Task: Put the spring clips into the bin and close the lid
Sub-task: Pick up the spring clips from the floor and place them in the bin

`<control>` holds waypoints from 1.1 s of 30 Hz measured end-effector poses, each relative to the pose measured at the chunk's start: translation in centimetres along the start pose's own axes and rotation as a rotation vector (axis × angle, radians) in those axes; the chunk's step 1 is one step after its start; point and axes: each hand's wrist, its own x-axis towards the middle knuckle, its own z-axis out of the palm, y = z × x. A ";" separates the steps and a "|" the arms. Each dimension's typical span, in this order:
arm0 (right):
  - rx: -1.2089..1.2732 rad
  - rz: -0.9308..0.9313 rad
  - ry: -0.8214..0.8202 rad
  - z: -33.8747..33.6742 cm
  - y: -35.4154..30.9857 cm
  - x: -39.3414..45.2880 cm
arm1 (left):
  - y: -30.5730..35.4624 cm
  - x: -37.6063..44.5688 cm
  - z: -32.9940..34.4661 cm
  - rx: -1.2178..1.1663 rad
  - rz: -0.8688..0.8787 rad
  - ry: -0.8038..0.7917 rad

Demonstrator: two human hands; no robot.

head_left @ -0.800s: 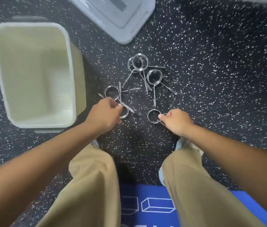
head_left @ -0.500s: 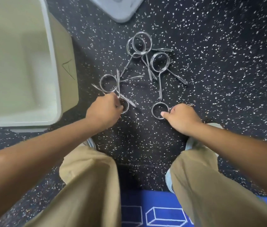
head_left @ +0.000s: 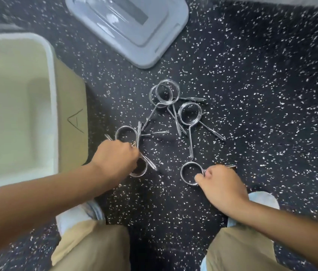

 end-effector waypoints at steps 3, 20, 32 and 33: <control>0.009 -0.045 0.009 -0.4 0.5 -0.2 | -0.7 -0.8 -0.4 0.052 0.061 0.026; 0.123 -0.379 0.147 -6.8 -4.2 -4.8 | -3.7 -7.0 -4.6 -0.041 0.142 0.342; 0.262 -0.503 0.207 -9.8 -11.7 -6.5 | -12.3 -14.0 -7.0 -0.016 -0.055 0.574; 0.271 -0.489 0.198 -9.9 -12.0 -6.4 | -13.4 -14.4 -7.1 0.000 -0.032 0.572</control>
